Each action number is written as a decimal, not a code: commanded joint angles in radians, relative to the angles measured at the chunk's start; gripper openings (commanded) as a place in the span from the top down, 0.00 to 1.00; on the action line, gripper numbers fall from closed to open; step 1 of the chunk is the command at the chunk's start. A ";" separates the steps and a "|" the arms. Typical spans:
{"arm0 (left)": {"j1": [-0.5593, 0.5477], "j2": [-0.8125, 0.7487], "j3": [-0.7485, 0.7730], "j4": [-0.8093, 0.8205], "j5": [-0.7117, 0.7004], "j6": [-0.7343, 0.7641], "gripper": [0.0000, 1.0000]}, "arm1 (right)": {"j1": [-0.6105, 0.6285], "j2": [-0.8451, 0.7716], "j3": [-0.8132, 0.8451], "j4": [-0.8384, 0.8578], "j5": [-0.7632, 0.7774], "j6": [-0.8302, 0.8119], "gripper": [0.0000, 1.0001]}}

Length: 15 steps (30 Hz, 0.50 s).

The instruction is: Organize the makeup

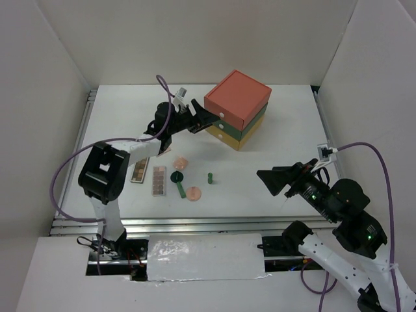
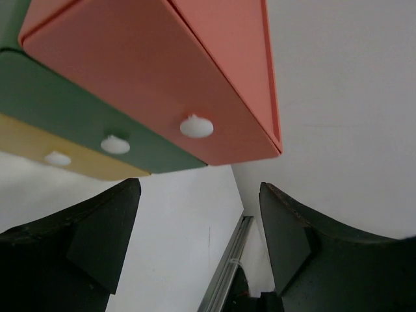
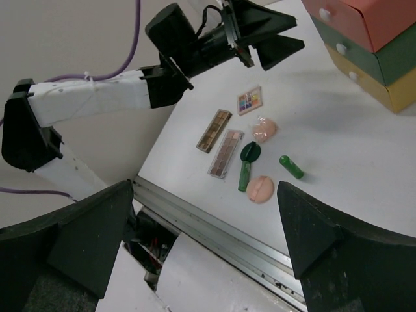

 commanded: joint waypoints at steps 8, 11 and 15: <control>-0.003 0.177 0.193 0.127 0.042 -0.027 0.21 | -0.001 0.008 -0.001 0.061 0.036 -0.057 0.00; -0.003 0.224 0.215 0.156 0.050 -0.049 0.26 | -0.001 0.005 0.009 0.053 0.046 -0.067 0.00; -0.006 0.261 0.250 0.190 0.059 -0.092 0.29 | -0.003 0.001 0.015 0.039 0.055 -0.079 0.00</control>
